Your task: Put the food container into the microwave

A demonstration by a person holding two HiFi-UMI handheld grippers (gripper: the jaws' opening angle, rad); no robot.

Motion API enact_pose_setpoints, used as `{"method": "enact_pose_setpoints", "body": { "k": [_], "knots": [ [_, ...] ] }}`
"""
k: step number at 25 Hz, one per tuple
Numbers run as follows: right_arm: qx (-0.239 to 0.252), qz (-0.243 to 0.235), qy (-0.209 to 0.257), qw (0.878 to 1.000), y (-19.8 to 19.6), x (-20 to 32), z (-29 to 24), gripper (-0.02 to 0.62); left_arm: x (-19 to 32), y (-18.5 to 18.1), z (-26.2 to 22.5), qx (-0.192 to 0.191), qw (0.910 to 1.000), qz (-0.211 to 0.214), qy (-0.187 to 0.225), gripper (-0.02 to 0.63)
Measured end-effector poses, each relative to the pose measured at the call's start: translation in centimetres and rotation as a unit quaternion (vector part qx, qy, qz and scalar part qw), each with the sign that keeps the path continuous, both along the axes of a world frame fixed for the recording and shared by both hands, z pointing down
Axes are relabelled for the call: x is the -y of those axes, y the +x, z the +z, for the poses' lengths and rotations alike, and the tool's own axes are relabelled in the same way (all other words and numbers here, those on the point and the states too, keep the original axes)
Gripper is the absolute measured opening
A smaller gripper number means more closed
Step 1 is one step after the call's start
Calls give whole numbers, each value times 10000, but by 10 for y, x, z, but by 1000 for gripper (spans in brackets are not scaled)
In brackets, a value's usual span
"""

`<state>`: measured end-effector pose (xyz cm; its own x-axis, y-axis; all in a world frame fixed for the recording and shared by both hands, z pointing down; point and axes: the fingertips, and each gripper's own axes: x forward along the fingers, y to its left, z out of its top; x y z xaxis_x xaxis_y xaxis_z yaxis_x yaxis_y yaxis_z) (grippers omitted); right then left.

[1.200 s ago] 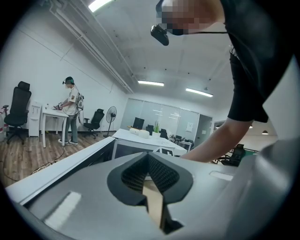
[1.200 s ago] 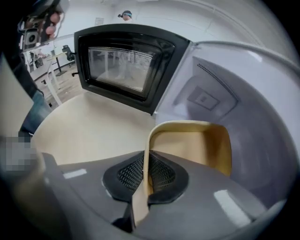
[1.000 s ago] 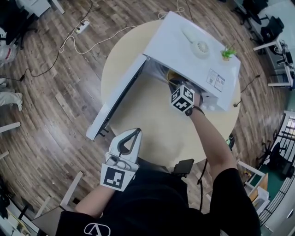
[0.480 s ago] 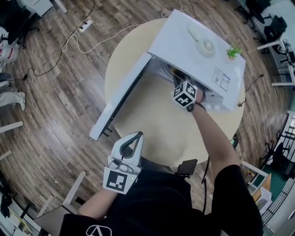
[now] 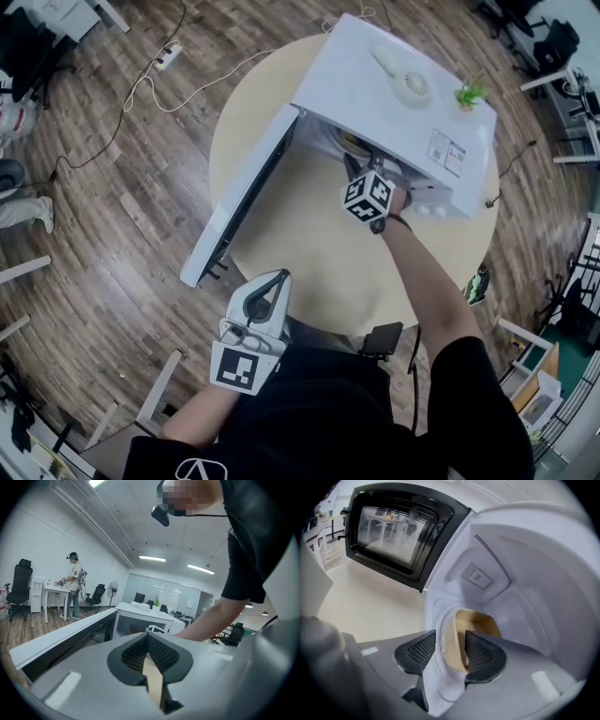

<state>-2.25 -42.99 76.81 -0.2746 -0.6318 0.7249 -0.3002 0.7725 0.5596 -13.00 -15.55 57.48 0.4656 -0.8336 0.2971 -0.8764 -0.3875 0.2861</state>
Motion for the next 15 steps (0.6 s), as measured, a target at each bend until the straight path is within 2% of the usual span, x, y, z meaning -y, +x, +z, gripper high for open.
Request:
{"method": "enact_pose_setpoints", "body": {
  "k": [4,9,12,15],
  "knots": [
    [164,115,276,9994,8,-24,-16,179,3,5,-3,95,9998,182,41,0],
    [426,273,243,9984,25,-83,-37,178,21,12,-9,185,9981,527,277,0],
    [473,248,25,9986,45,-130,-49,178,32,28,-20,233,9959,744,447,0],
    [492,156,-530,9973,65,-182,-55,176,37,45,-36,227,9938,859,669,0]
  ]
}}
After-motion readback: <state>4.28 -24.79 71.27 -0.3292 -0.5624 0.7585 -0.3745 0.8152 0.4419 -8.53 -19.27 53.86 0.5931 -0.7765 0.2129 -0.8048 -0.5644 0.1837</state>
